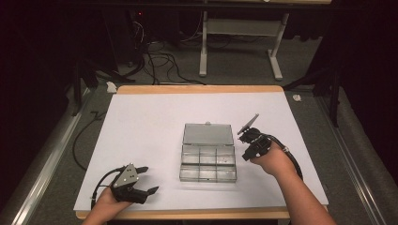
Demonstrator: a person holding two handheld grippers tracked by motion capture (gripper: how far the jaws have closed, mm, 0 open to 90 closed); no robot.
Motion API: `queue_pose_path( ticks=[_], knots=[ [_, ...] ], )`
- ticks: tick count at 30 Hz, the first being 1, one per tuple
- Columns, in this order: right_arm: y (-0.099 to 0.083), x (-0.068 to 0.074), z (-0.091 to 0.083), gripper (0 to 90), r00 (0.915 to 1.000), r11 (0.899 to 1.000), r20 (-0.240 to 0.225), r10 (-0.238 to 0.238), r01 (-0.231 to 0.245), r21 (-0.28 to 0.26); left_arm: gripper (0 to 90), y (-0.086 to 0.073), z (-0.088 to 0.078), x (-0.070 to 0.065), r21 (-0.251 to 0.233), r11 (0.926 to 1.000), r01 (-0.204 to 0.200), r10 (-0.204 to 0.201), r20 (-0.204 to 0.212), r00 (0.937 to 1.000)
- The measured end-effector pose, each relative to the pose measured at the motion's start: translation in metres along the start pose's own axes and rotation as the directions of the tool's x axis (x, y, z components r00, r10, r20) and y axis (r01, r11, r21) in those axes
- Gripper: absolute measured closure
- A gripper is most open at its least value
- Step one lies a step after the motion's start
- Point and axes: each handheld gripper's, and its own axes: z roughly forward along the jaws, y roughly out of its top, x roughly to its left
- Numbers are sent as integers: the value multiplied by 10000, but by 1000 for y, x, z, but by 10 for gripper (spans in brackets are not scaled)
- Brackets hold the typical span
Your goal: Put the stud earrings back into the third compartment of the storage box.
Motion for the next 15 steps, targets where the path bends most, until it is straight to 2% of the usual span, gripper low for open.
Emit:
queue_pose_path(
  ticks=[8, 15],
  knots=[
    [1, 3, -11, 866, 10000, 9999, 44, -22, 22, -110, 190, 0, -1, -1, -47, 10000, -48, 48, -18, 10000],
    [2, 4, -13, 865, 10000, 9999, 61, -66, 67, -116, 190, 0, -1, -1, -53, 10000, -60, 60, -14, 10000]
  ],
)
